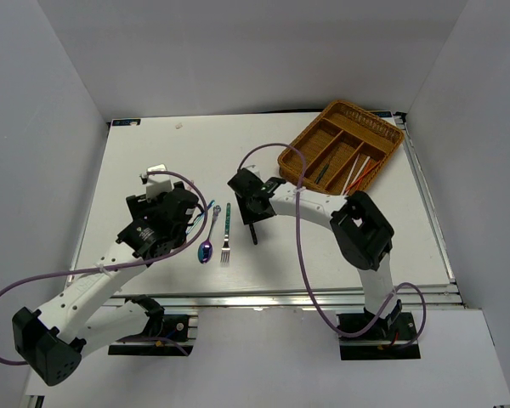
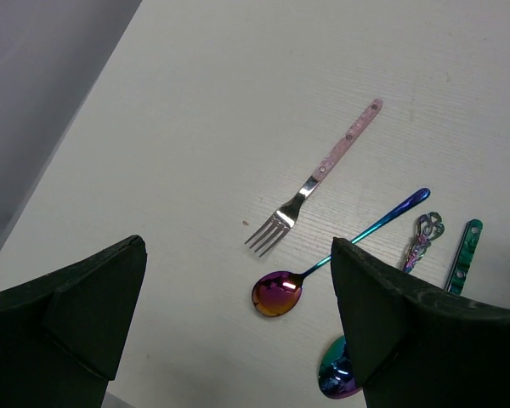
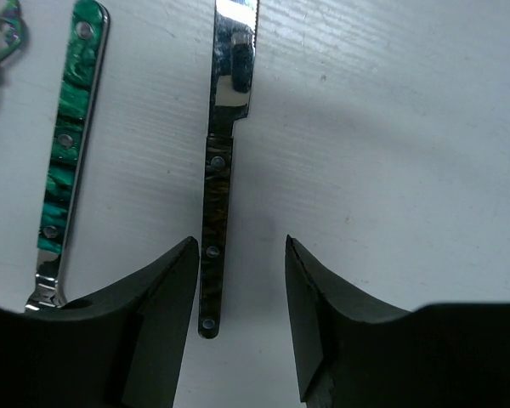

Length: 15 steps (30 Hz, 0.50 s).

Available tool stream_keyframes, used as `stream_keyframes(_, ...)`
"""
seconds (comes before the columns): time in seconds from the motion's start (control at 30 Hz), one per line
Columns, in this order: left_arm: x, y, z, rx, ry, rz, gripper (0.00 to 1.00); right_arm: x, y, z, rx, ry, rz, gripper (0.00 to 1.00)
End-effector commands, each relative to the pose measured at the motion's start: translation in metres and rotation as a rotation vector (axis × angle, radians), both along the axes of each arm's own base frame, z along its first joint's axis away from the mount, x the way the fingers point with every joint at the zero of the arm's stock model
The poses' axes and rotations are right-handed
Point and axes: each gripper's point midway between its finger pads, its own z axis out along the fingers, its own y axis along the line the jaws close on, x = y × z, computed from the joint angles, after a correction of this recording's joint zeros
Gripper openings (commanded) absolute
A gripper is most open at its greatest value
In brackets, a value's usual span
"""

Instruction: Sort the eating utensils into containers

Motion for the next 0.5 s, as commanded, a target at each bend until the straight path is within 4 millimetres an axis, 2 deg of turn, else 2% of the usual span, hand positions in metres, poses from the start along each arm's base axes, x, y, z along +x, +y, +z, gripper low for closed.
stream_keyframes(0.0,0.002,0.002,0.014,-0.017,-0.036,0.020,0.98,-0.008,0.004,-0.013,-0.011,0.022,0.005,0.50)
stream_keyframes(0.17,0.002,0.001,0.016,-0.029,-0.043,0.012,0.98,-0.018,0.001,-0.035,-0.023,0.060,0.004,0.44)
stream_keyframes(0.27,0.002,0.000,0.015,-0.026,-0.037,0.007,0.98,-0.022,-0.006,-0.047,-0.058,0.078,-0.006,0.20)
stream_keyframes(0.47,0.003,-0.002,0.014,-0.030,-0.033,-0.001,0.98,-0.026,-0.007,-0.052,-0.049,0.093,0.002,0.14)
